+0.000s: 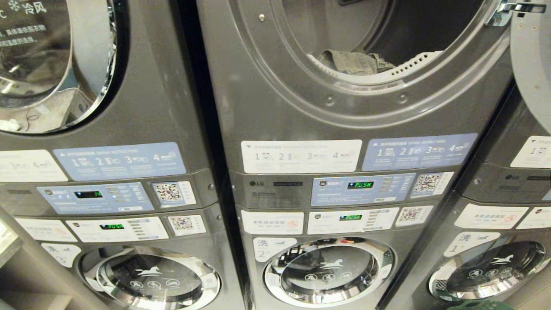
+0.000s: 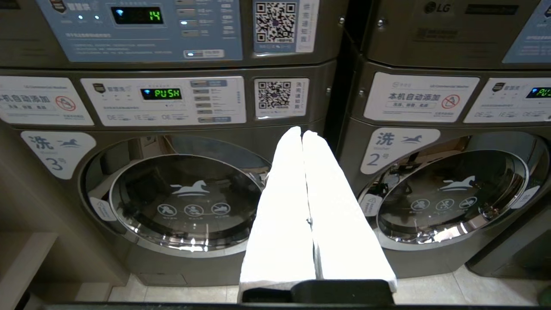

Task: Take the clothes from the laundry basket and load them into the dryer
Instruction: Close the dryer

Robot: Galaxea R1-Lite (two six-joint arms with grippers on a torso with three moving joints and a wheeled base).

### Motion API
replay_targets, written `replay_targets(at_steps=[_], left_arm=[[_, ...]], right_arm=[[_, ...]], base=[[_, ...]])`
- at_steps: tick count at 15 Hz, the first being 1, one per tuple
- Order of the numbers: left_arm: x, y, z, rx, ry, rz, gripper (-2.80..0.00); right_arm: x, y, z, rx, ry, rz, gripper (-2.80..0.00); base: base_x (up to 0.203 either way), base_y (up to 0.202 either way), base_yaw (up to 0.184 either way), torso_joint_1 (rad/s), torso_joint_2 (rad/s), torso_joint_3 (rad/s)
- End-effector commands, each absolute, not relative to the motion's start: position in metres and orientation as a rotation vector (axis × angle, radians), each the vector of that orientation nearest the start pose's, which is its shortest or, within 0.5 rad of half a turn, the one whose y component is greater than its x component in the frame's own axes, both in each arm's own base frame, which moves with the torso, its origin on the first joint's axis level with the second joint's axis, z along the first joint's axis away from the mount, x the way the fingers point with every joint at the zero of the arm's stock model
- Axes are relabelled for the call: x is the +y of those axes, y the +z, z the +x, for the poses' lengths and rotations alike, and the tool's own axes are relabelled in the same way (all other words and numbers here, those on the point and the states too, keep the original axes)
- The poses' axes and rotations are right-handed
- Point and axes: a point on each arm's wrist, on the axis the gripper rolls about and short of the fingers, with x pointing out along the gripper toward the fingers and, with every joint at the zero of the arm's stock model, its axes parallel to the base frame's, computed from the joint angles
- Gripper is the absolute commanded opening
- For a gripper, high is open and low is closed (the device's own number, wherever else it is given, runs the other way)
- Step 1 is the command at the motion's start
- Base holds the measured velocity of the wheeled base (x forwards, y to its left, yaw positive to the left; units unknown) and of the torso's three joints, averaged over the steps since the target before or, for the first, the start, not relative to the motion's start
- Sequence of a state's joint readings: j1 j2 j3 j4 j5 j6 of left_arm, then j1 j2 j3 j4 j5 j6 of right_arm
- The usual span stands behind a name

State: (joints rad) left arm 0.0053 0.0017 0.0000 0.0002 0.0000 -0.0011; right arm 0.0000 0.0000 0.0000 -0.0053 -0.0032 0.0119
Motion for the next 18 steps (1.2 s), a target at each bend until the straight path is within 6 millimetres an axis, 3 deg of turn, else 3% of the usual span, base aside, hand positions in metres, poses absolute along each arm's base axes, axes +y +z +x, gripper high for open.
replay_targets(at_steps=[1, 18], left_arm=[[-0.0001, 0.0755, -0.0227, 0.002, 0.006, -0.002, -2.80], [-0.0001, 0.0755, -0.0227, 0.002, 0.006, -0.003, -2.80]], right_arm=[[-0.0001, 0.0760, -0.0227, -0.003, -0.003, 0.012, -2.80], [-0.0001, 0.0760, -0.0227, -0.004, -0.003, 0.014, -2.80]], base=[[0.000, -0.194, 0.001, 0.002, 0.00, 0.002], [0.000, -0.196, 0.001, 0.002, 0.00, 0.003]])
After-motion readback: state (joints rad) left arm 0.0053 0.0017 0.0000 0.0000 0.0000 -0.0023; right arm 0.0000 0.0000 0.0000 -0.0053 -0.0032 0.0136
